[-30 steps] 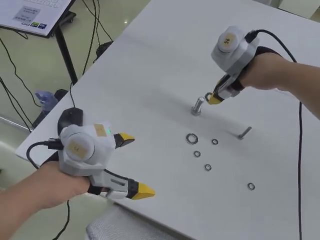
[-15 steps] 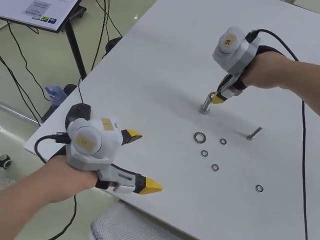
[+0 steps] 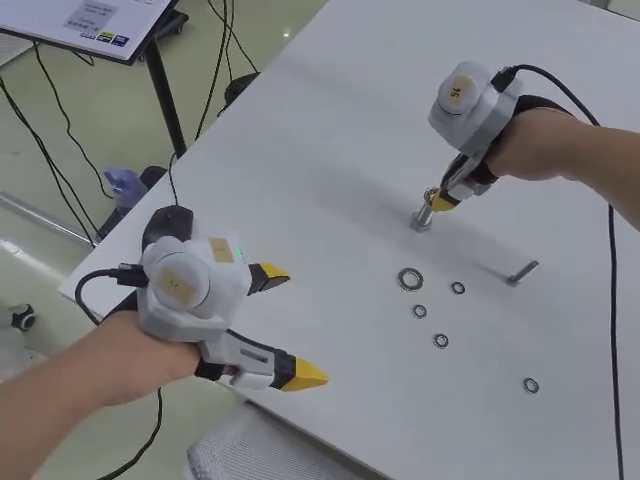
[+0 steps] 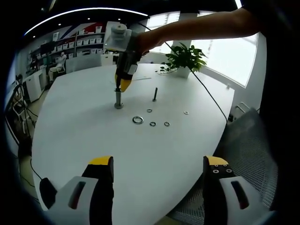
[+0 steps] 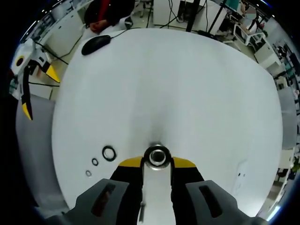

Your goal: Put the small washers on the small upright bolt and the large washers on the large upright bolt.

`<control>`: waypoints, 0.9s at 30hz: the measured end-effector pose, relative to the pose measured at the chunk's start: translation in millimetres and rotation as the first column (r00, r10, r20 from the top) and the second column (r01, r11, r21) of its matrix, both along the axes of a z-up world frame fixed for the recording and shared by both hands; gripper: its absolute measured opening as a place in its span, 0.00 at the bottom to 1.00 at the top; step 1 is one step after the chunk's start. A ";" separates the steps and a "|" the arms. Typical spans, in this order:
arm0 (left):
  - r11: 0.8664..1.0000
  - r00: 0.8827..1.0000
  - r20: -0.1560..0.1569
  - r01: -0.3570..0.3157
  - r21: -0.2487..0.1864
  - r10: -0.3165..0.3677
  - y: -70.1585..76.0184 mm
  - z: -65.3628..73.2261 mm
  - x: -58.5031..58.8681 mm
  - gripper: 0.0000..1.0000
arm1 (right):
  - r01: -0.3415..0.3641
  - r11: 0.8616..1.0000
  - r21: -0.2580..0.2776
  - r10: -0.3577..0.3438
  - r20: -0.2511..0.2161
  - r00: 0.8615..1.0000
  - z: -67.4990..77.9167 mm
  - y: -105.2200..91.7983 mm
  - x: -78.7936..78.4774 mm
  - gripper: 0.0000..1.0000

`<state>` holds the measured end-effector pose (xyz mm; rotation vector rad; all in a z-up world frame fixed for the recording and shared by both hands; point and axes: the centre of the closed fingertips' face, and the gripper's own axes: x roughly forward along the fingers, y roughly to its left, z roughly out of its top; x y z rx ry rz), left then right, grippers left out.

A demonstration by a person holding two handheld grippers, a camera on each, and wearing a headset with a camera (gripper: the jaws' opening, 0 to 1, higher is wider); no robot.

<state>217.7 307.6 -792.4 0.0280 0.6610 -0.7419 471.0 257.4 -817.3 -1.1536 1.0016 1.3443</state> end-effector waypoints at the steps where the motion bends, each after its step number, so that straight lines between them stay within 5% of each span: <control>1: 1.000 1.000 -0.004 0.002 0.000 -0.002 0.0 -1.1 -1.1 0.77 | -0.002 1.000 -0.002 0.002 0.000 1.000 -0.5 0.2 0.3 0.22; 13: 1.000 1.000 -0.019 -0.001 -0.008 0.001 3.1 -3.4 -1.5 0.75 | -0.025 0.999 -0.028 0.025 -0.008 1.000 -10.4 1.9 -0.2 0.22; 27: 1.000 1.000 0.019 0.008 -0.008 -0.008 -4.2 4.9 2.2 0.78 | -0.030 0.998 -0.059 0.029 -0.020 0.999 -25.9 -6.3 -7.8 0.22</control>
